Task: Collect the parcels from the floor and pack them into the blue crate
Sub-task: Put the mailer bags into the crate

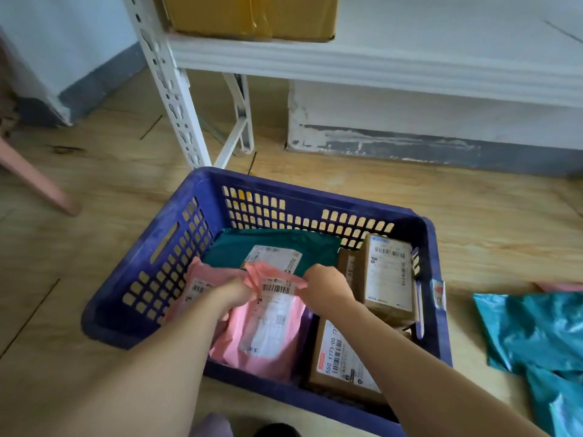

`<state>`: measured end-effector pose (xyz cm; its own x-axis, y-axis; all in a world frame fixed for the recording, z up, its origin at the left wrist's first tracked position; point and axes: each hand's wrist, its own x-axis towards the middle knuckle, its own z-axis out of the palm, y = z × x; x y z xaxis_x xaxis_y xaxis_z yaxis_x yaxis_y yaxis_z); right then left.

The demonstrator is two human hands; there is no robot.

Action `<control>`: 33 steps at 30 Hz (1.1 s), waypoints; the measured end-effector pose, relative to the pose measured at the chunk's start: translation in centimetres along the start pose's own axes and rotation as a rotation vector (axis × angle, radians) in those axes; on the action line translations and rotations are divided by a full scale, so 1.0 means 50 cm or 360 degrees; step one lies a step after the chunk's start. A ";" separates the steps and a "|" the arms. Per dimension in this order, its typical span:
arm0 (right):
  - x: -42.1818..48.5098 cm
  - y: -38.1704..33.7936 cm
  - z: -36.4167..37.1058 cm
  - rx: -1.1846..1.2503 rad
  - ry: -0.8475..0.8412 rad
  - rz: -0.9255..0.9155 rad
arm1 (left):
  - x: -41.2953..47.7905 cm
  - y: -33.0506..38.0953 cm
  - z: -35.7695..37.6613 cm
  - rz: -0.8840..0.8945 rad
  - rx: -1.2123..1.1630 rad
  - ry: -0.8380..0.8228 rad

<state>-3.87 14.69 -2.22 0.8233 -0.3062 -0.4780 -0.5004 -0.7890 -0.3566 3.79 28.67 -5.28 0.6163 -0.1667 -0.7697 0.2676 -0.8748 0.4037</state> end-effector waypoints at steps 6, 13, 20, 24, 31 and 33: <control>0.003 0.002 0.010 -0.0587 0.0213 -0.0434 | 0.019 -0.001 0.038 0.0281 0.0615 0.0476; 0.020 0.006 0.054 -0.0825 -0.0240 -0.0465 | 0.036 -0.014 0.048 0.0766 0.1104 0.0463; 0.022 0.015 0.060 -0.0964 -0.0483 -0.0444 | 0.049 -0.012 0.057 0.0380 0.1188 0.0002; 0.033 0.016 0.063 -0.0924 -0.0595 -0.0418 | 0.058 -0.005 0.059 0.0364 0.1218 -0.0099; 0.069 -0.003 0.087 -0.1014 -0.0890 -0.0446 | 0.058 -0.012 0.067 0.0371 0.1445 -0.0161; 0.073 0.000 0.087 -0.1015 -0.0937 -0.0469 | 0.057 -0.010 0.074 0.0358 0.1588 -0.0138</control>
<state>-2.04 15.89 -7.45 0.5373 0.1371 -0.8322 0.0953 -0.9903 -0.1016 2.68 26.93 -9.52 0.5096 -0.3712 -0.7762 -0.6098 -0.7922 -0.0216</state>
